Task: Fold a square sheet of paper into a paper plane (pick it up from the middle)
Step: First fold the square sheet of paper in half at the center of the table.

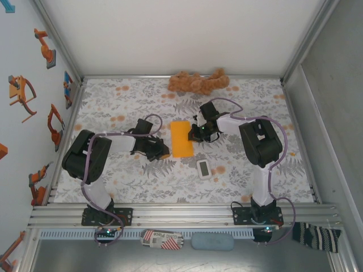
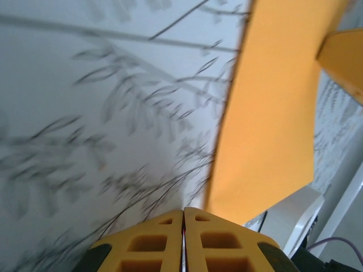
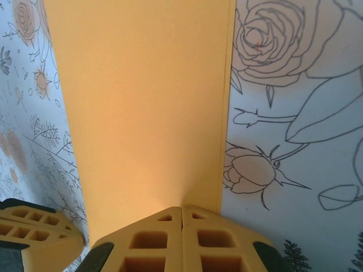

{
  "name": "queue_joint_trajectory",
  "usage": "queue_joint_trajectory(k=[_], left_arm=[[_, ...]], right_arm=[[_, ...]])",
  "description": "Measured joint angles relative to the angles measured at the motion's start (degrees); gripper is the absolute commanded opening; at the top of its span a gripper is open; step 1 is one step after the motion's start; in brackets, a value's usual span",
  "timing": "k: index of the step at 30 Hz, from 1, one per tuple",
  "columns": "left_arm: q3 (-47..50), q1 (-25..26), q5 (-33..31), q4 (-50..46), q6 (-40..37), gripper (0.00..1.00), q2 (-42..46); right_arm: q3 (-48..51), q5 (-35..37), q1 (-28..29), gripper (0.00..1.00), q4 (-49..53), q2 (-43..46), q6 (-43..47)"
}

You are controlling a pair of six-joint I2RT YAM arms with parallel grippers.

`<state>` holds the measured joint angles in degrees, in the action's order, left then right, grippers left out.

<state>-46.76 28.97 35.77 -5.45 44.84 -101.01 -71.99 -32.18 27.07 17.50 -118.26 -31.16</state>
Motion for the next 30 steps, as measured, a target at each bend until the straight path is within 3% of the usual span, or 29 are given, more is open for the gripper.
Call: queue_joint_trajectory(k=[7, 14, 21, 30], left_arm=[[-7.4, 3.1, -1.9, -3.0, 0.1, 0.10, 0.7], [-14.8, 6.6, -2.2, -0.7, 1.2, 0.10, -7.3], [-12.2, 6.7, -2.7, -0.1, 1.6, 0.10, -9.5], [0.1, 6.6, -4.7, 4.3, 2.8, 0.10, -0.6]], right_arm=[[0.2, 0.0, 0.0, 0.00, -0.2, 0.1, -0.3], [0.3, 0.0, 0.0, 0.00, -0.3, 0.1, -0.3], [0.3, 0.0, 0.0, 0.00, -0.3, 0.1, -0.3], [0.2, 0.0, 0.0, 0.00, -0.2, 0.1, -0.3]])
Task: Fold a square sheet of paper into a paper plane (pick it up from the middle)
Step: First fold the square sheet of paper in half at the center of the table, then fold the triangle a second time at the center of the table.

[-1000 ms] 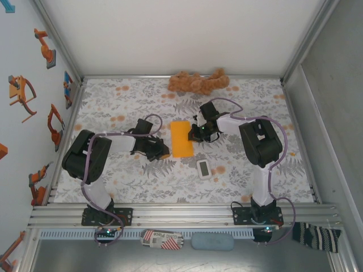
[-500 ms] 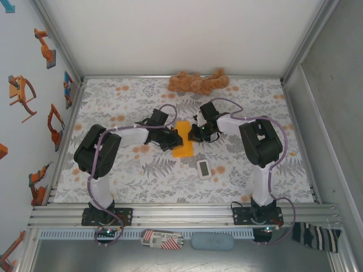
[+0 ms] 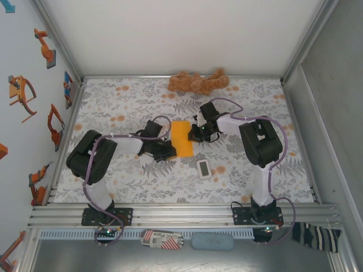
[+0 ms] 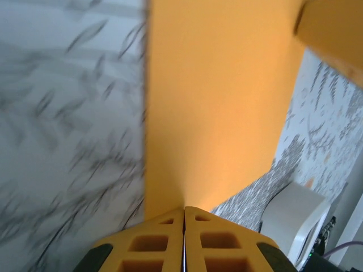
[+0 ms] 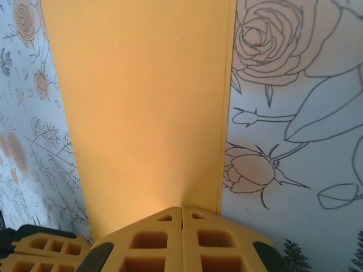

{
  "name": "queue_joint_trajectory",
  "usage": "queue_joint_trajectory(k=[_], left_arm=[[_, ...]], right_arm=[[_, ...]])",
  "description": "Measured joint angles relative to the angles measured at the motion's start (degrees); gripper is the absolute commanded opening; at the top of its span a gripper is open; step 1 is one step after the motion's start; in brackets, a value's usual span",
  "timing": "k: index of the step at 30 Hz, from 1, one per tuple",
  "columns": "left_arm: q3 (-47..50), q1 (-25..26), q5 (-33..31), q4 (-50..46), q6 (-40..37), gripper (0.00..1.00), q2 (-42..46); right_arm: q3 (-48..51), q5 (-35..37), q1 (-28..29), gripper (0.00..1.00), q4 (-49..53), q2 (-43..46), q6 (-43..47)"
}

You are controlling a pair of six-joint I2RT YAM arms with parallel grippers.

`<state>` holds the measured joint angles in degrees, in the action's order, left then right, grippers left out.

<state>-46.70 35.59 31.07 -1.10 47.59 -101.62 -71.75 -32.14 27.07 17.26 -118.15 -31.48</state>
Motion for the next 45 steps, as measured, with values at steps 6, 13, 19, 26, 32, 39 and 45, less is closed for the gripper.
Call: queue_joint_trajectory(k=[6, 13, 19, 26, 32, 39, 45], left_arm=[[3.2, -0.7, -3.6, -6.4, 0.0, 0.10, 6.0], [-0.5, -1.2, -6.8, -8.7, 1.1, 0.16, 10.9], [-6.2, -1.2, -9.2, -4.8, 2.4, 0.24, 9.6], [-15.5, -1.2, -9.2, -0.9, 2.6, 0.31, -1.4], [-19.1, -2.3, -8.7, -0.8, 2.0, 0.35, -8.5], [-20.9, -5.2, -7.0, -0.3, 1.7, 0.36, -12.4], [-22.7, -5.6, -7.2, -0.5, 1.8, 0.36, -14.5]], right_arm=[[0.1, 0.0, 0.0, 0.00, -0.2, 0.5, 0.0], [0.5, 0.0, 0.1, 0.07, -1.6, 1.4, -2.4], [-0.7, 1.2, 0.1, 0.19, -1.1, 2.5, -5.6], [0.1, 3.5, 0.0, 0.48, -2.0, 13.2, -6.9], [6.1, 7.8, -0.1, 0.51, -3.0, 21.4, -8.2], [10.7, 9.7, -0.3, 0.49, -3.1, 21.9, -11.6], [13.4, 10.2, -0.4, 0.47, -2.9, 21.9, -14.7]])
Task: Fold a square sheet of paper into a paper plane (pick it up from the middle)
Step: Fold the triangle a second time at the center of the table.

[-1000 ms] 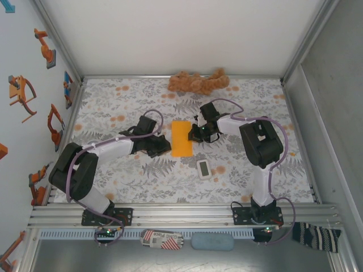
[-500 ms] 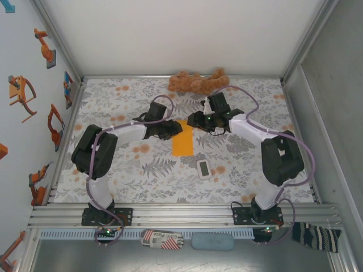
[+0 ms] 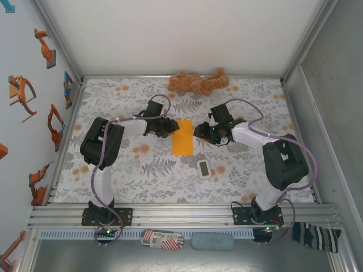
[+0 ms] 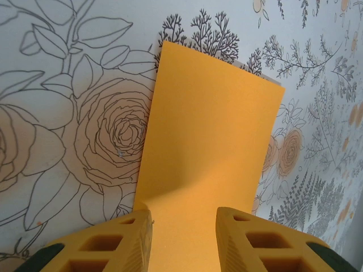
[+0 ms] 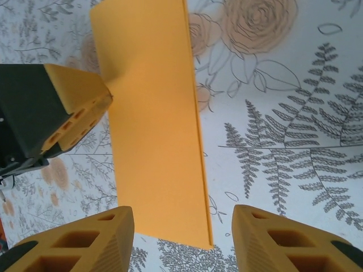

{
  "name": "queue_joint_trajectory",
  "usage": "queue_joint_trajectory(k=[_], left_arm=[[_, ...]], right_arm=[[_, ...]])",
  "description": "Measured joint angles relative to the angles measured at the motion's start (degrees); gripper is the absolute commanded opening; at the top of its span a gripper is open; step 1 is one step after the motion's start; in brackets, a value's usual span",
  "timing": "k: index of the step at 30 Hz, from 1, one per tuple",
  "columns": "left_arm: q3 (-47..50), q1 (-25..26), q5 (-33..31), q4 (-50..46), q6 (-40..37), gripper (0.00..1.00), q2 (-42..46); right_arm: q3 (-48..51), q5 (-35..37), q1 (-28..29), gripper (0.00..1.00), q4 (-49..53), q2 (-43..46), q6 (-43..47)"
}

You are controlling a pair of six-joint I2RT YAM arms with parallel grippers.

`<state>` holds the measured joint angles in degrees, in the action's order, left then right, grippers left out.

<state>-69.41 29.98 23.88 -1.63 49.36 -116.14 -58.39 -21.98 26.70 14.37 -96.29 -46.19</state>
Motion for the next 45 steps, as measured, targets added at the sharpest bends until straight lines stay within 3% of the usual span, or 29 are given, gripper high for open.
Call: queue_joint_trajectory(k=[18, 45], left_arm=[[0.5, -0.2, -2.4, 0.6, 9.4, 0.35, 0.0], [1.1, -0.6, -1.3, 1.7, 10.6, 0.35, -0.1]], right_arm=[[3.9, -3.5, 2.8, 0.41, -2.5, -0.2, -6.4], [4.0, -5.2, 4.4, 0.32, -5.8, -5.2, -6.4]])
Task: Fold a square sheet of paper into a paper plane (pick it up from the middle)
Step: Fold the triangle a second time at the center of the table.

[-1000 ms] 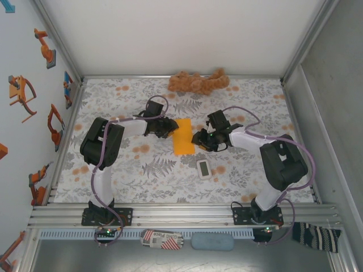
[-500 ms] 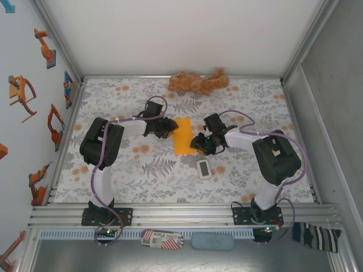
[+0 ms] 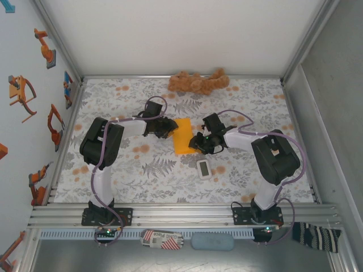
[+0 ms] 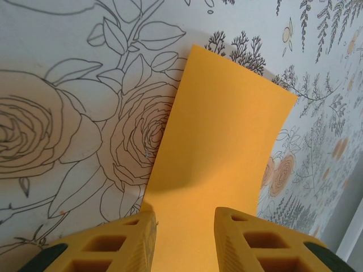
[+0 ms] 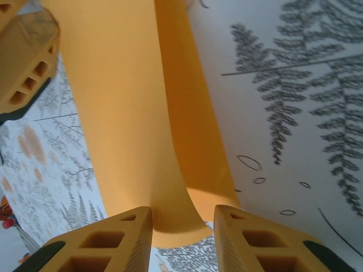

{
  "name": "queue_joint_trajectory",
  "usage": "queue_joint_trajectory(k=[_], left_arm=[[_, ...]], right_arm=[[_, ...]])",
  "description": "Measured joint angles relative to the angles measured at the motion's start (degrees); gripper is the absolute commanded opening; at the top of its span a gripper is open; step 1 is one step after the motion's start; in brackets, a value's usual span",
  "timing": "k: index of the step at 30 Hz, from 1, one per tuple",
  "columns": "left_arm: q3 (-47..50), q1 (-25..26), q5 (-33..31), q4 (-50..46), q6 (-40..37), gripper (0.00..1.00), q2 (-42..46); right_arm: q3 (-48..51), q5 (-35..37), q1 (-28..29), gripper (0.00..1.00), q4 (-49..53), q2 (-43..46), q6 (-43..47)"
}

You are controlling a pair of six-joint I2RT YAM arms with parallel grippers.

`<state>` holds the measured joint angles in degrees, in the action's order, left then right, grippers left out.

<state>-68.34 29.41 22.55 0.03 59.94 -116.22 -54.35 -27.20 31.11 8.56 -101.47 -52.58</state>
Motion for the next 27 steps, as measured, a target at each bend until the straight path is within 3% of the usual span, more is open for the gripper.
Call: queue_joint_trajectory(k=[16, 27], left_arm=[[0.1, -0.2, 0.5, 0.2, 0.0, 0.35, 0.0], [0.1, -0.3, 0.8, 0.2, 0.0, 0.35, -0.1]], right_arm=[[2.4, -0.4, 0.0, 0.34, -8.2, 0.0, -0.8], [1.2, -0.4, -0.3, 0.46, -11.7, -2.0, 0.2]])
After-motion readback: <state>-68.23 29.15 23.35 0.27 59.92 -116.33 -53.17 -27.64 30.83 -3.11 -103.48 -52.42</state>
